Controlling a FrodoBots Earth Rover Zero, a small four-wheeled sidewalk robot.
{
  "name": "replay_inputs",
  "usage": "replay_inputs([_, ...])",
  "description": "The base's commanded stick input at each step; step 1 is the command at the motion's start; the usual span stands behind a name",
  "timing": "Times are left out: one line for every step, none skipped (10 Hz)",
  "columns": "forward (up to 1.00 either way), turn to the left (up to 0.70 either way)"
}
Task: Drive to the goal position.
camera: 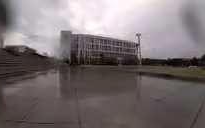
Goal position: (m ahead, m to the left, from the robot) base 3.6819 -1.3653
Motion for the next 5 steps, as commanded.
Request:
replay_inputs([0.0,-0.45])
replay_inputs([0.0,-0.45])
replay_inputs([0.0,-0.45])
replay_inputs([0.0,-0.45])
replay_inputs([0.0,-0.45])
